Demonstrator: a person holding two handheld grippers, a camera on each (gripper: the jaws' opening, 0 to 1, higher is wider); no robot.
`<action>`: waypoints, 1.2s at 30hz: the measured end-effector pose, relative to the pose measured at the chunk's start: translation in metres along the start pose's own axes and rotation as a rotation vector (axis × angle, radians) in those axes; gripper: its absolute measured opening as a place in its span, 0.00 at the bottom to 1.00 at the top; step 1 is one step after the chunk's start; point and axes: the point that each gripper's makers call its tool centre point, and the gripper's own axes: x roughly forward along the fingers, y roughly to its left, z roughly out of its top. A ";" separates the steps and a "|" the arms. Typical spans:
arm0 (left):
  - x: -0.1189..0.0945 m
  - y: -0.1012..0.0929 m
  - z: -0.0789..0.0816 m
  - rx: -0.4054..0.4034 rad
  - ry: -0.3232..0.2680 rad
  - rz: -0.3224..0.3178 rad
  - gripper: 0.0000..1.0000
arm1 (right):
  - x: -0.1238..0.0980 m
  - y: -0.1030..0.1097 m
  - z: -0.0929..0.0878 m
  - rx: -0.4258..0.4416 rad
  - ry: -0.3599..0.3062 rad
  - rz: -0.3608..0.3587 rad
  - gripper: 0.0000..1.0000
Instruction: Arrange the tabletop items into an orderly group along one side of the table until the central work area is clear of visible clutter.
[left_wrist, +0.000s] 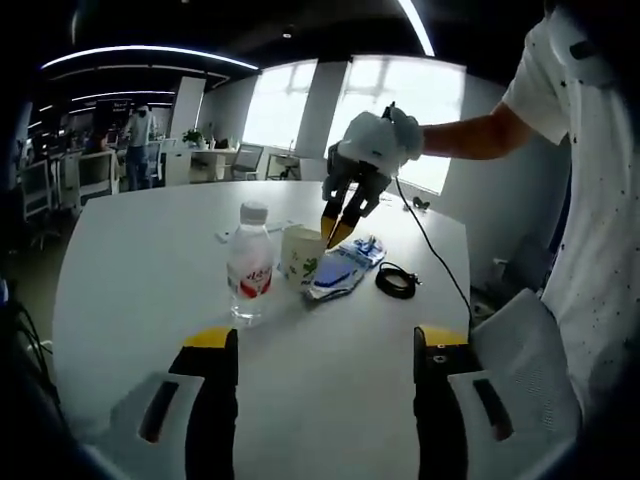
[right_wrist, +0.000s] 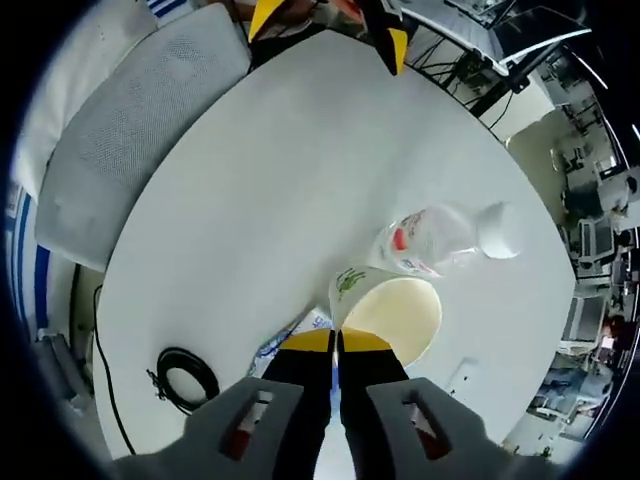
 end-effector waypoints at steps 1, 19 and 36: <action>0.000 0.000 0.000 -0.001 -0.001 0.000 0.73 | 0.001 0.000 -0.001 -0.004 0.005 0.002 0.00; 0.003 0.001 -0.005 -0.016 0.004 0.003 0.72 | 0.029 -0.011 -0.010 -0.098 0.052 -0.005 0.00; 0.004 -0.001 -0.010 -0.026 0.001 0.000 0.72 | 0.046 -0.008 -0.015 -0.128 0.073 0.015 0.00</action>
